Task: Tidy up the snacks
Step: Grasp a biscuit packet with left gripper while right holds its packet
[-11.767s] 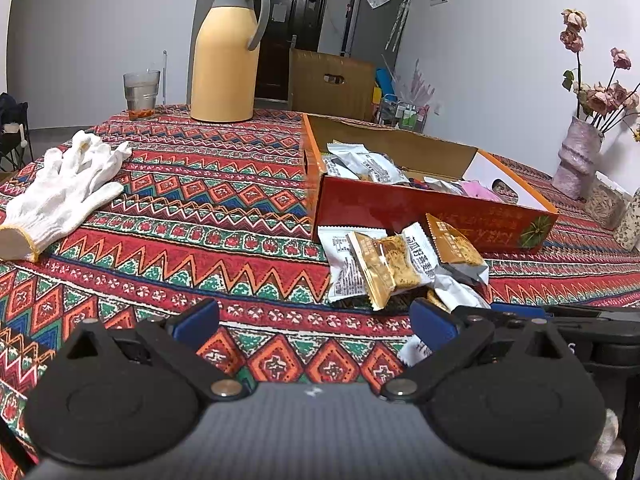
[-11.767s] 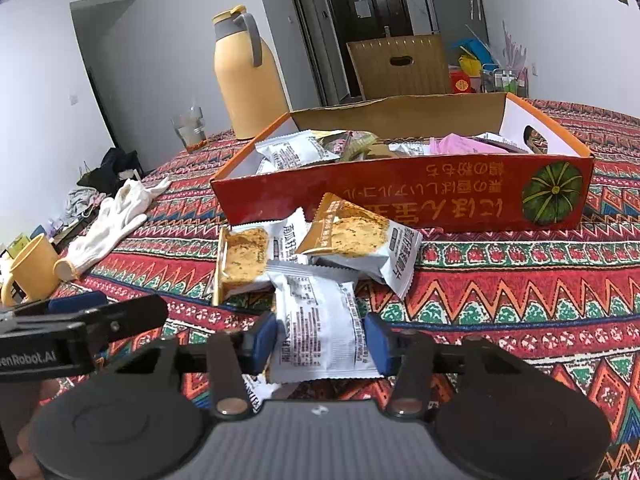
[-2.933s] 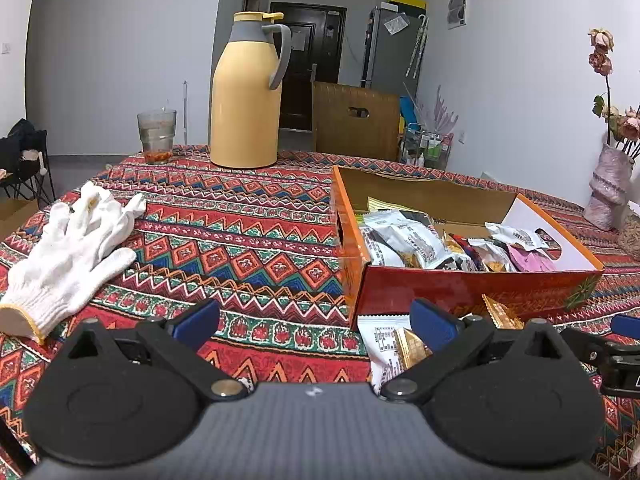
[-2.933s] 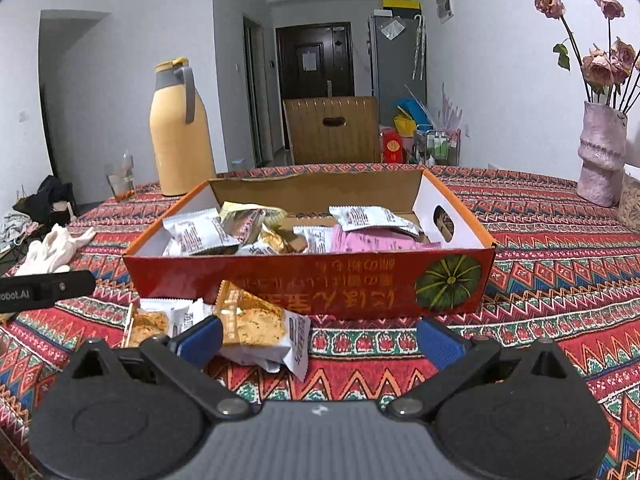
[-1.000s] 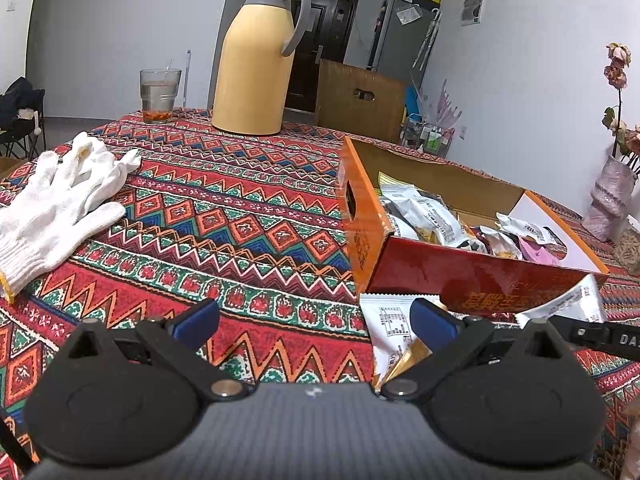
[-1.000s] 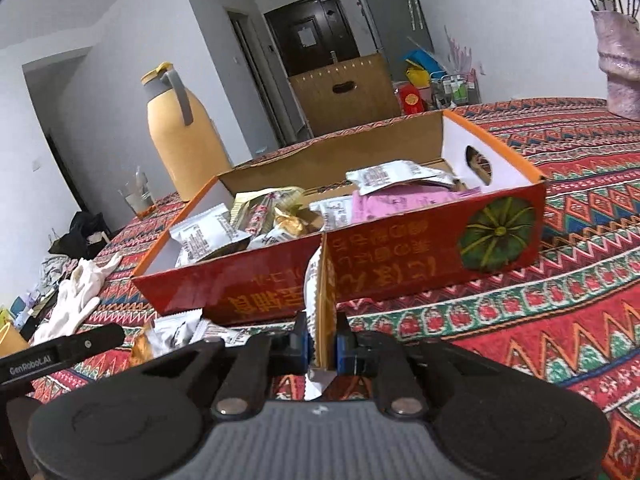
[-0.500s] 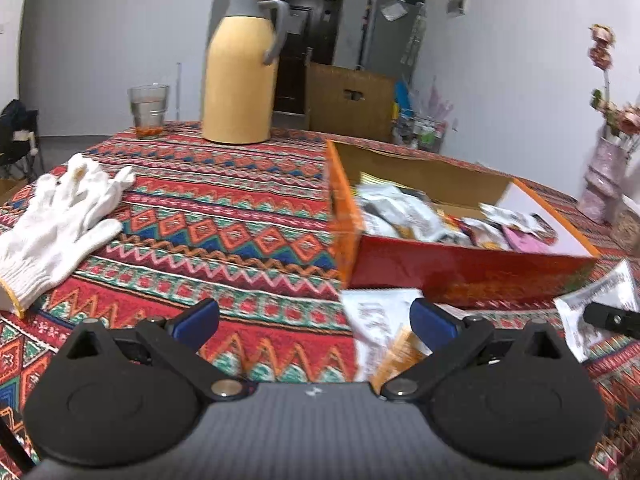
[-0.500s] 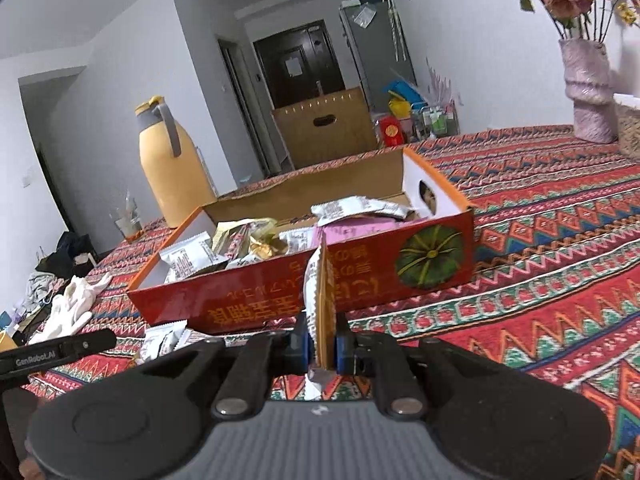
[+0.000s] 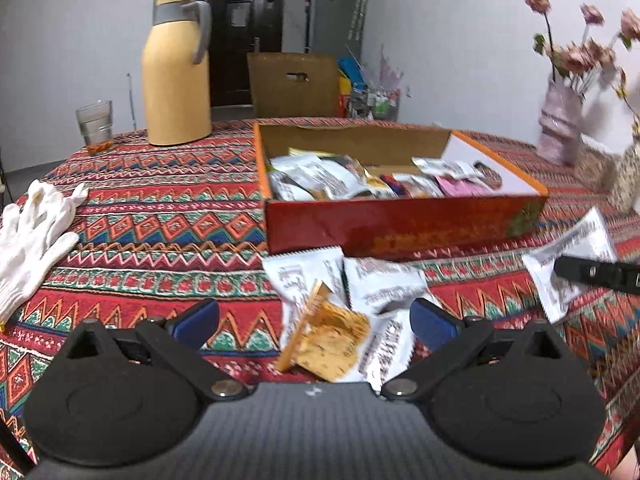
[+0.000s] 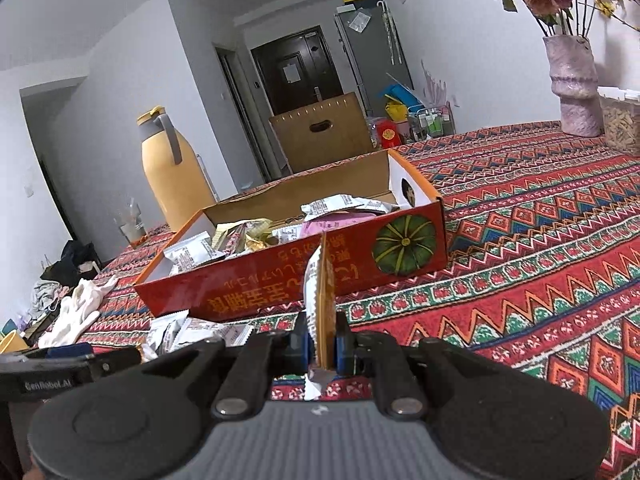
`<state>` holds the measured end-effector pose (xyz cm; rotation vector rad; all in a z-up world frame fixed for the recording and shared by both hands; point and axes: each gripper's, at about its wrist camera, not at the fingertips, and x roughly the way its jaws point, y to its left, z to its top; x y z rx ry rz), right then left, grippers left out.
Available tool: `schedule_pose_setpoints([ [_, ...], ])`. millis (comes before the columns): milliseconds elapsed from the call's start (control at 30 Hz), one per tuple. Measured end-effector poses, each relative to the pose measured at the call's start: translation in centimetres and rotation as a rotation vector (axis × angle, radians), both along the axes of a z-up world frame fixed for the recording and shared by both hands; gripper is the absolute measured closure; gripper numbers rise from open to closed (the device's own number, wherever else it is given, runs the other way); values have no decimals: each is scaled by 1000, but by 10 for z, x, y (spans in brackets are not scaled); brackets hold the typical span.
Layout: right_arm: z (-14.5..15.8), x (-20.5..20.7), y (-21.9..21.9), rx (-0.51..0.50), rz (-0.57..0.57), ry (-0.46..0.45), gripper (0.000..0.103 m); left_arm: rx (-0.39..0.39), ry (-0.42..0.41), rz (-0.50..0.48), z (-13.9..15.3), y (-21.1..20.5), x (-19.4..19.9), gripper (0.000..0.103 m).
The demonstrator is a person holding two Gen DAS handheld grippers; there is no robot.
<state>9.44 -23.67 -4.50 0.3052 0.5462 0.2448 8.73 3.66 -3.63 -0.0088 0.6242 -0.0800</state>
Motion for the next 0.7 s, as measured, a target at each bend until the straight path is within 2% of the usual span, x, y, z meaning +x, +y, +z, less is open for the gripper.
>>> schedule_pose_setpoints([
  [200, -5, -3, -6, 12, -2, 10, 92, 32, 44, -48, -11, -14, 3, 0],
  [367, -6, -4, -8, 21, 2, 12, 92, 28, 99, -27, -23, -17, 16, 1],
  [400, -6, -5, -8, 23, 5, 12, 92, 19, 109, -25, -24, -16, 18, 4],
  [467, -6, -5, -9, 25, 7, 11, 92, -3, 122, -32, -24, -12, 19, 24],
  [500, -6, -5, -9, 26, 8, 11, 92, -13, 126, -36, -24, -11, 19, 24],
  [633, -6, -5, -9, 31, 11, 11, 92, -25, 113, -40, -22, -10, 15, 40],
  [700, -6, -6, -9, 33, 14, 9, 92, -36, 105, -42, -20, -9, 12, 43],
])
